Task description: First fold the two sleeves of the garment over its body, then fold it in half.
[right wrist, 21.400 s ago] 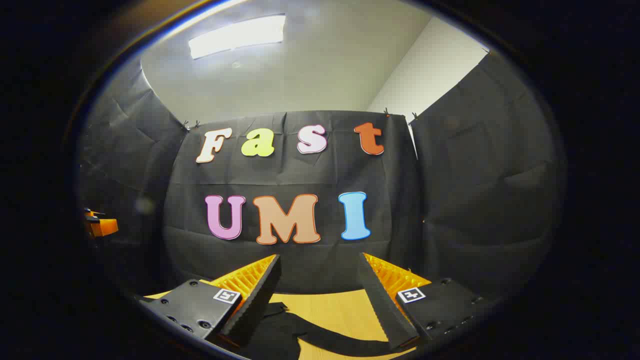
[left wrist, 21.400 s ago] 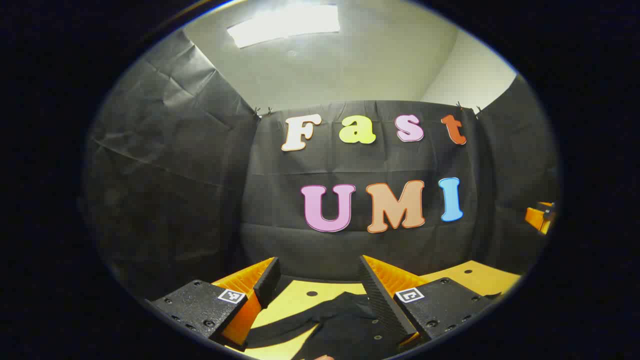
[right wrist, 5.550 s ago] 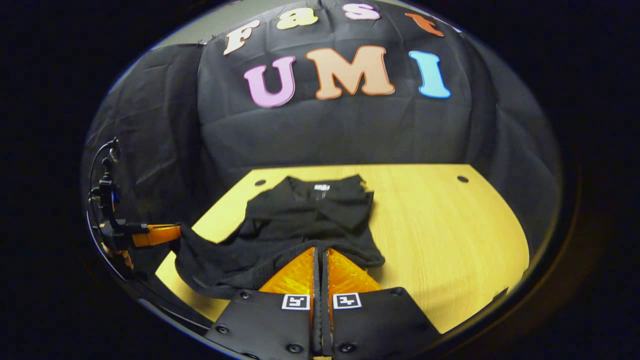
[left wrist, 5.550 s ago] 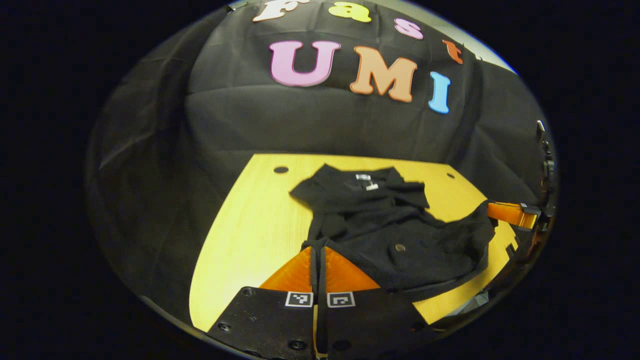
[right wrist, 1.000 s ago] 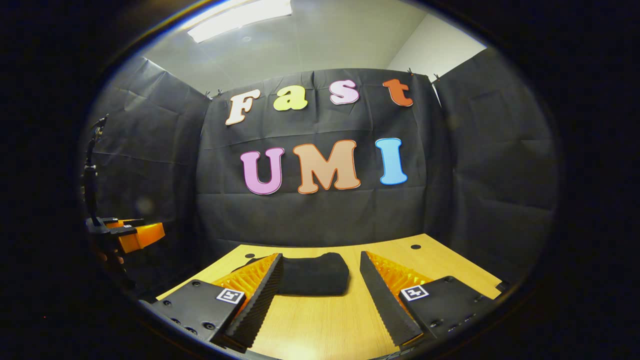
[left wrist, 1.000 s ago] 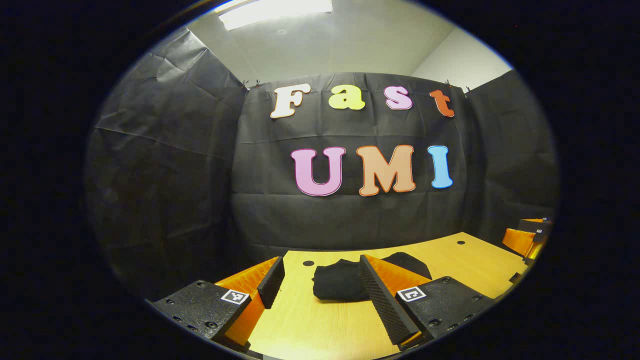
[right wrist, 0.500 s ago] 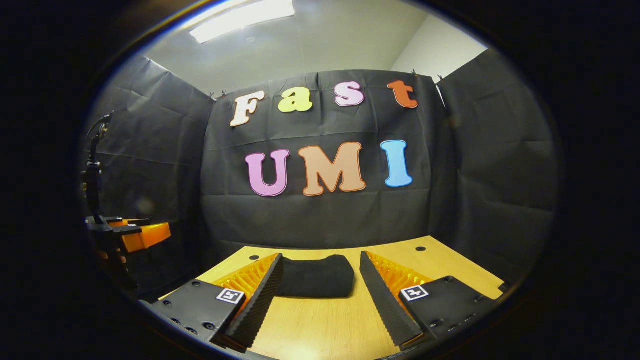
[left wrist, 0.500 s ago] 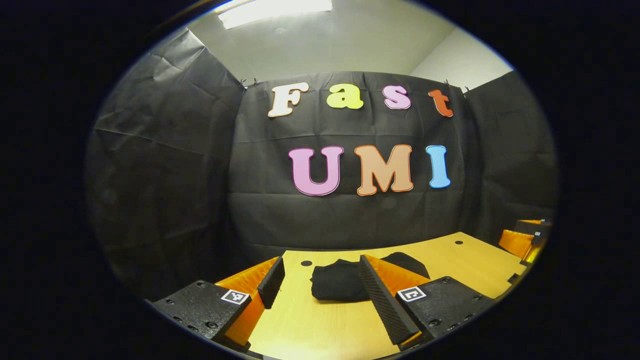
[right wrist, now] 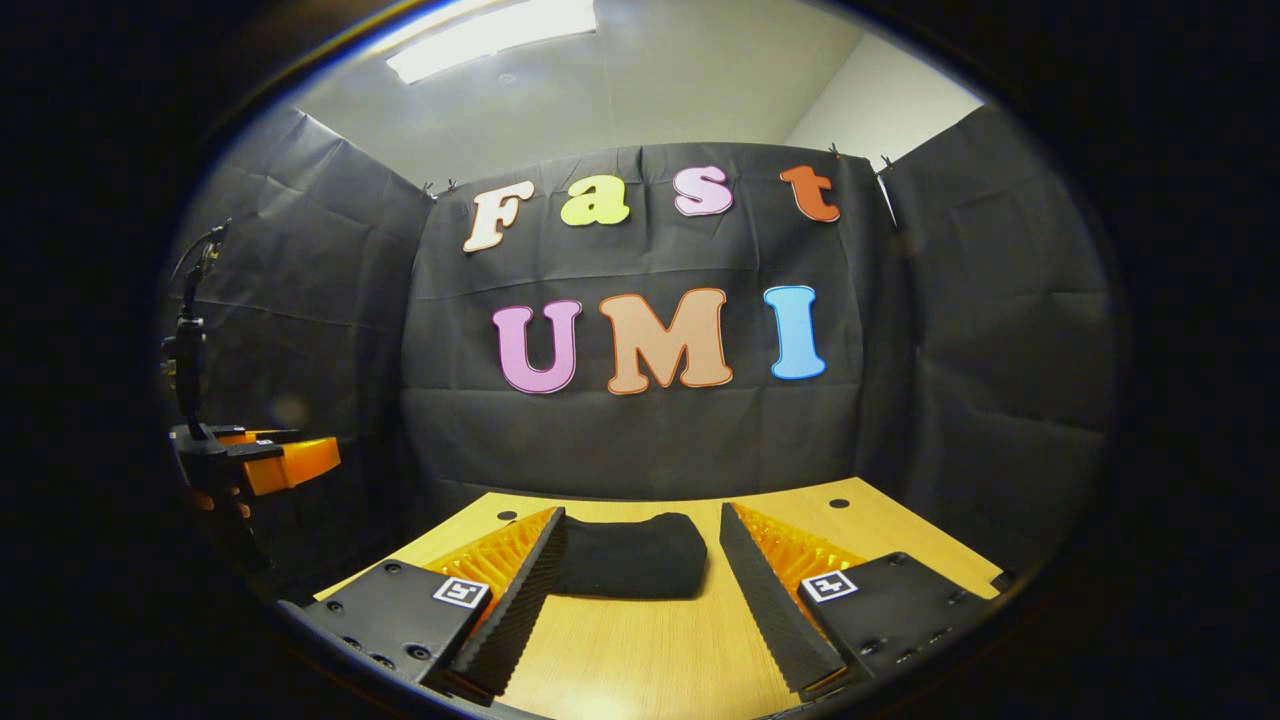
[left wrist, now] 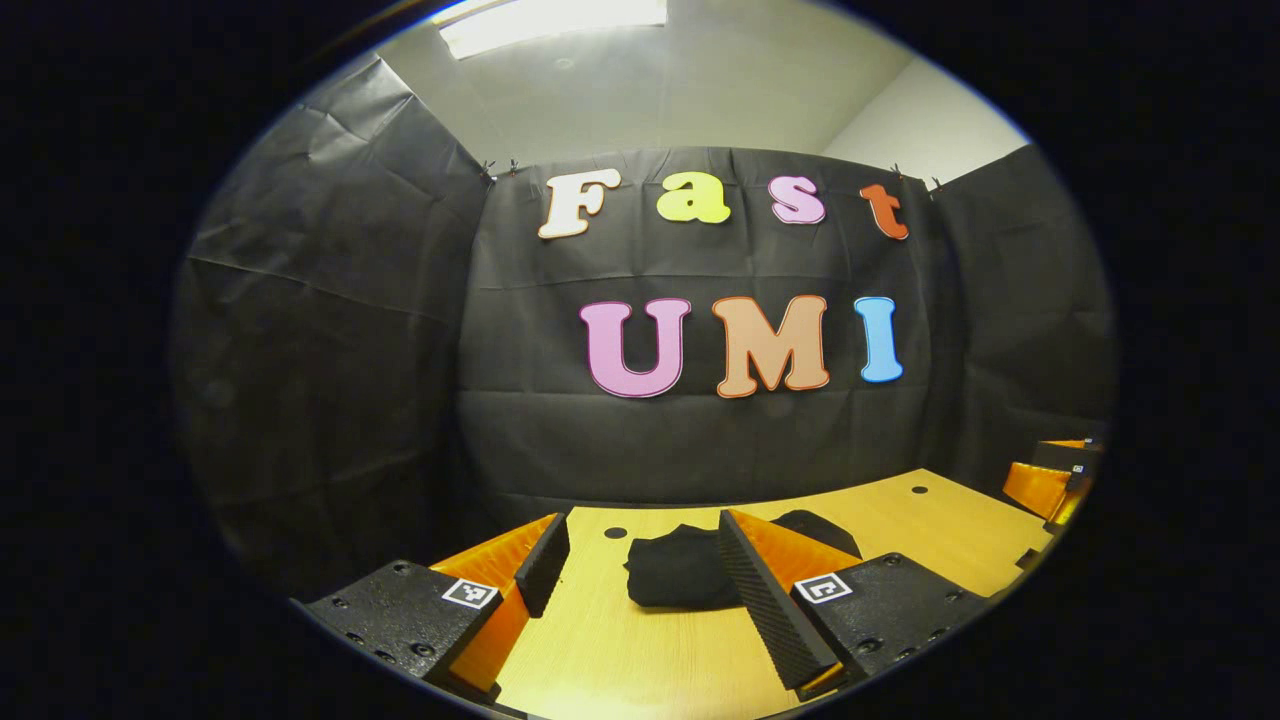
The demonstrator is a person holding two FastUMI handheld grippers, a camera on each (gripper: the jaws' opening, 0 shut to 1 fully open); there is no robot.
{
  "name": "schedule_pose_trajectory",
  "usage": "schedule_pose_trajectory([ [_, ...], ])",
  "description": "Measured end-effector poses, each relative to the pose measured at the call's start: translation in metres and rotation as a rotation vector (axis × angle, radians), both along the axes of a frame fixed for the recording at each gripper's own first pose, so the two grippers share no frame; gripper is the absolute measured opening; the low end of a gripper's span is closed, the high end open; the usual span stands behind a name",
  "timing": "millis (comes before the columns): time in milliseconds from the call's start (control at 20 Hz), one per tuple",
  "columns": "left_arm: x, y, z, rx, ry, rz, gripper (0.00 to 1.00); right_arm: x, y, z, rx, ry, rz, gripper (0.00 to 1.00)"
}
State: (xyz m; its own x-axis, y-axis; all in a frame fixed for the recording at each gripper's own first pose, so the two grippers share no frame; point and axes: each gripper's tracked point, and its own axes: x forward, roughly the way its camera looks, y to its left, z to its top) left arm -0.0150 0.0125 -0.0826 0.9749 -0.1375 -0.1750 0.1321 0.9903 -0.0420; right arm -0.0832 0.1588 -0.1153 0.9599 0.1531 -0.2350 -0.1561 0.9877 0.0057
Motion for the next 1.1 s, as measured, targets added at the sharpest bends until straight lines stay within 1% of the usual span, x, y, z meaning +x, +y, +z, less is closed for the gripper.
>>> schedule_pose_trajectory([
  [50, 0.0, 0.0, 0.001, 0.005, -0.004, -0.003, 0.92, 0.0, 0.001, 0.001, 0.0, -0.003, 0.001, 0.97],
  [100, 0.0, 0.0, 0.001, 0.009, -0.007, -0.003, 0.96, 0.0, 0.002, 0.001, -0.001, -0.004, 0.001, 0.97],
  [150, 0.001, 0.0, 0.002, 0.014, -0.008, -0.005, 0.92, 0.0, 0.002, 0.0, -0.003, -0.002, 0.002, 0.97],
  [200, 0.002, 0.0, 0.003, 0.017, -0.012, -0.005, 0.92, 0.0, 0.004, -0.001, -0.005, -0.002, 0.006, 0.97],
  [250, 0.002, 0.0, 0.003, 0.02, -0.012, -0.005, 0.96, 0.0, 0.005, 0.0, -0.005, -0.004, 0.008, 0.97],
  [300, 0.002, 0.001, 0.003, 0.021, -0.013, -0.004, 0.96, 0.0, 0.005, 0.001, -0.006, -0.007, 0.01, 0.97],
  [350, 0.001, 0.001, 0.003, 0.02, -0.014, -0.004, 0.92, -0.001, 0.006, 0.003, -0.005, -0.011, 0.011, 0.97],
  [500, 0.0, 0.003, 0.007, 0.023, -0.02, 0.003, 0.92, -0.002, 0.008, 0.004, 0.001, -0.02, 0.015, 0.97],
  [550, 0.0, 0.003, 0.006, 0.024, -0.022, 0.005, 0.96, -0.002, 0.009, 0.004, 0.003, -0.021, 0.017, 0.97],
  [600, -0.001, 0.004, 0.008, 0.024, -0.023, 0.007, 0.96, -0.002, 0.01, 0.005, 0.005, -0.024, 0.019, 0.97],
  [650, -0.002, 0.004, 0.008, 0.025, -0.024, 0.007, 0.92, -0.001, 0.011, 0.004, 0.004, -0.025, 0.019, 0.97],
  [700, -0.003, 0.004, 0.008, 0.028, -0.026, 0.008, 0.92, -0.002, 0.011, 0.004, 0.003, -0.023, 0.022, 0.97],
  [750, -0.002, 0.004, 0.009, 0.031, -0.029, 0.009, 0.96, -0.003, 0.012, 0.005, 0.005, -0.025, 0.025, 0.97],
  [800, -0.002, 0.004, 0.01, 0.032, -0.032, 0.009, 0.92, -0.003, 0.012, 0.004, 0.006, -0.027, 0.025, 0.97],
  [850, -0.002, 0.004, 0.01, 0.033, -0.032, 0.009, 0.96, -0.003, 0.012, 0.004, 0.008, -0.028, 0.025, 0.97],
  [900, -0.003, 0.004, 0.011, 0.034, -0.033, 0.008, 0.92, -0.003, 0.013, 0.005, 0.01, -0.028, 0.026, 0.97],
  [950, -0.003, 0.003, 0.011, 0.036, -0.034, 0.007, 0.96, -0.003, 0.013, 0.006, 0.011, -0.03, 0.025, 0.97],
  [1000, -0.003, 0.002, 0.011, 0.036, -0.034, 0.007, 0.92, -0.004, 0.012, 0.004, 0.01, -0.027, 0.023, 0.97],
  [1100, -0.003, 0.0, 0.012, 0.03, -0.037, 0.001, 0.92, -0.004, 0.011, 0.005, 0.012, -0.029, 0.02, 0.97],
])
